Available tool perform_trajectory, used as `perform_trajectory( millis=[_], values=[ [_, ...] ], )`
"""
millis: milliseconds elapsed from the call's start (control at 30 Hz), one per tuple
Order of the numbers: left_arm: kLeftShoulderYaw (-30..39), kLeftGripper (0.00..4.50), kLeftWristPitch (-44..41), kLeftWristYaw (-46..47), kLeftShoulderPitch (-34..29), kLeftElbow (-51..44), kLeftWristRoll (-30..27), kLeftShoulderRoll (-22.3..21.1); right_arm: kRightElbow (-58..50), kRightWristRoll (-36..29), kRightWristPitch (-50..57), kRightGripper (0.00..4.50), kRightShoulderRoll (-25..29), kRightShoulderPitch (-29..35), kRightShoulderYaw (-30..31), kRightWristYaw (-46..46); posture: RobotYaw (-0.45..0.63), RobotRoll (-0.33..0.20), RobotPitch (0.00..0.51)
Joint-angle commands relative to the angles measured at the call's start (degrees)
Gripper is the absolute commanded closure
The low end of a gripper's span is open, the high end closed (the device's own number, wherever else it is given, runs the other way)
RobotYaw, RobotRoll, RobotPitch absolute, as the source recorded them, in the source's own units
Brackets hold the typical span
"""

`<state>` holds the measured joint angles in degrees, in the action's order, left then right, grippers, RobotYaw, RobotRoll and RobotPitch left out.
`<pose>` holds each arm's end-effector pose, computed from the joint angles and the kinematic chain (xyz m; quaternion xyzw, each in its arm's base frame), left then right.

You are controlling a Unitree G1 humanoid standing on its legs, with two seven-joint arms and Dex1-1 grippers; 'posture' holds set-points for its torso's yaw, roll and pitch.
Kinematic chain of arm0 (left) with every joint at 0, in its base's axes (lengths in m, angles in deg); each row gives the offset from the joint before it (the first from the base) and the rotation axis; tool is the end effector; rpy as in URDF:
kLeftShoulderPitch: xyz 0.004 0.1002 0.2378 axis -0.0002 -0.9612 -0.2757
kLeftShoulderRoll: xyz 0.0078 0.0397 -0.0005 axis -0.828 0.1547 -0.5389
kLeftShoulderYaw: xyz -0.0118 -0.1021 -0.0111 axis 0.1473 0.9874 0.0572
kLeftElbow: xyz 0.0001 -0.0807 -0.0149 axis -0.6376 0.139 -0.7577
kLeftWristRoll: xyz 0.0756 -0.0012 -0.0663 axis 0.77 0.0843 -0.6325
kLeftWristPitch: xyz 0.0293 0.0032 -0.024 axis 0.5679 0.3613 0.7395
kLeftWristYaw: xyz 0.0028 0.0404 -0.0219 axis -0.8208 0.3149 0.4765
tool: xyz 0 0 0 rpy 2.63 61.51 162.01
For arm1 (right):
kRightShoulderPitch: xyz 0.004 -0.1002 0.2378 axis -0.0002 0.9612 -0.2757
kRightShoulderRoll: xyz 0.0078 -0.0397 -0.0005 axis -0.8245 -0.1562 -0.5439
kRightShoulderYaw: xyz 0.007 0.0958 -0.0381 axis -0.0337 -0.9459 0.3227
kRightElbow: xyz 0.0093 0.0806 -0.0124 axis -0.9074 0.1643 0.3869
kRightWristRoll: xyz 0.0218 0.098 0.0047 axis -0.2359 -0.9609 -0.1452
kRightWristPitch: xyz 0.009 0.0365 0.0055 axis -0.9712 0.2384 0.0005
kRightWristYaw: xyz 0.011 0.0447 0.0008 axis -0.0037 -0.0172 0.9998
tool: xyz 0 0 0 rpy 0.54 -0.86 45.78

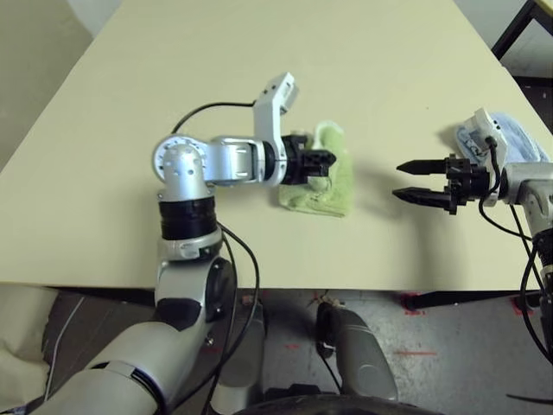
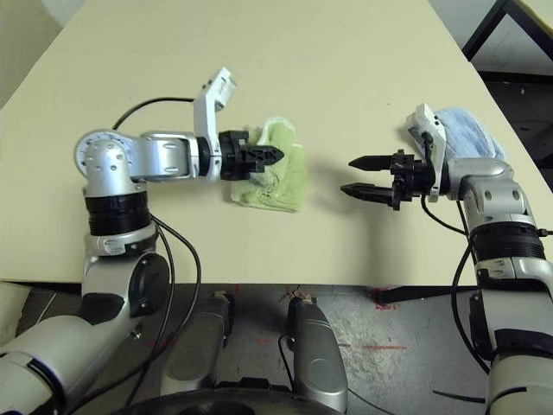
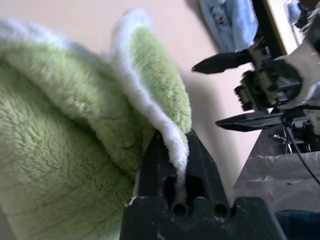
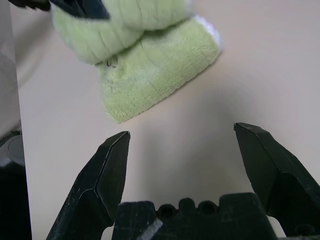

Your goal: Fold the towel and set it aside.

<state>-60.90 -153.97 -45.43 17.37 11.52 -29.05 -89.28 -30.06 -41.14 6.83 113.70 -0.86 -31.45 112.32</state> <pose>0.2817 0.0856 0.2134 -0.1606 0.3266 -0.3971 0.8425 0.2944 -0.3065 0.1635 -0.0944 0.1360 0.5390 0.8259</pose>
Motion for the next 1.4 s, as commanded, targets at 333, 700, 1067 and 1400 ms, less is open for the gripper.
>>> perform_trajectory(
  millis=[333, 700, 1067, 1400],
  values=[
    [0.78, 0.06, -3.6, -5.71, 3.94, -13.32, -1.5, 1.41, 0.25, 0.81, -0.17, 0.0, 0.38, 0.29, -0.13, -1.42, 0.16, 0.0, 0.179],
    [6.38, 0.06, -3.6, -4.69, 6.9, -15.78, -2.27, -4.76, 7.52, 2.62, -3.18, 0.0, -1.89, -5.56, -0.4, -3.41, 0.19, 0.0, 0.178],
    [-2.19, 0.06, 0.27, -15.13, -6.56, -22.1, 6.7, -23.19, 2.43, -3.79, 12.41, 0.0, -5.97, -11.2, -1.85, -6.2, 0.19, 0.0, 0.174],
    [-10.53, 0.06, 16.62, -29.65, -16.58, -27.87, 13.0, -31.71, -7.87, -10.77, 35.76, 0.0, -9.81, -13.41, -0.82, -11.26, 0.21, 0.0, 0.17]
  ],
)
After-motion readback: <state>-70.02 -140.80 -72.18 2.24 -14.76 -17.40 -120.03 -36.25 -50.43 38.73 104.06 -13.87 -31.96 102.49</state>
